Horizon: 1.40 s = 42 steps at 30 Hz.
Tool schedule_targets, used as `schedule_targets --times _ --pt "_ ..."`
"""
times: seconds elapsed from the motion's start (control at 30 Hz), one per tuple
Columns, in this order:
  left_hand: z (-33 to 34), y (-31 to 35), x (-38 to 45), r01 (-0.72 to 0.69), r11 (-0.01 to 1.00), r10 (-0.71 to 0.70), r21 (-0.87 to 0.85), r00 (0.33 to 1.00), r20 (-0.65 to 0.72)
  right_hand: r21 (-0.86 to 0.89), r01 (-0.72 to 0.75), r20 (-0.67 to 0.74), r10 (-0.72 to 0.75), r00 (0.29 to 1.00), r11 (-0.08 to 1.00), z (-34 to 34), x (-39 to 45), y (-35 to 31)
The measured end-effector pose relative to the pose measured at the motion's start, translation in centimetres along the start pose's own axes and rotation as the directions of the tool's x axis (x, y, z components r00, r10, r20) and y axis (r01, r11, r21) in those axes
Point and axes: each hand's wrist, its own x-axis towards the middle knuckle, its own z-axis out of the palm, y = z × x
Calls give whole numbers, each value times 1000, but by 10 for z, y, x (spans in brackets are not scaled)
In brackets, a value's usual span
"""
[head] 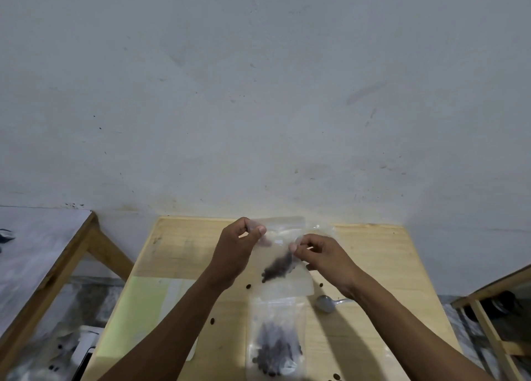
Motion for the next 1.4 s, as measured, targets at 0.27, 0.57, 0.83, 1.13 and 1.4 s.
schedule_targets --times 0.27,0.57,0.83,1.13,1.4 --pt "9 -15 -5 161 968 -184 -191 977 -110 112 -74 33 71 997 991 7 -5 6" --pt "12 -52 -37 306 951 -309 48 924 227 146 -195 -232 225 946 970 19 -21 44" --pt "15 -105 -83 265 874 -381 407 894 236 -235 -224 43 241 970 946 43 -61 103" --pt "10 -125 -90 309 789 -474 530 856 206 -411 -263 130 342 931 873 57 -60 115" --pt "25 -97 -48 54 830 -116 556 990 78 -433 -171 -169 107 980 885 9 -48 102"
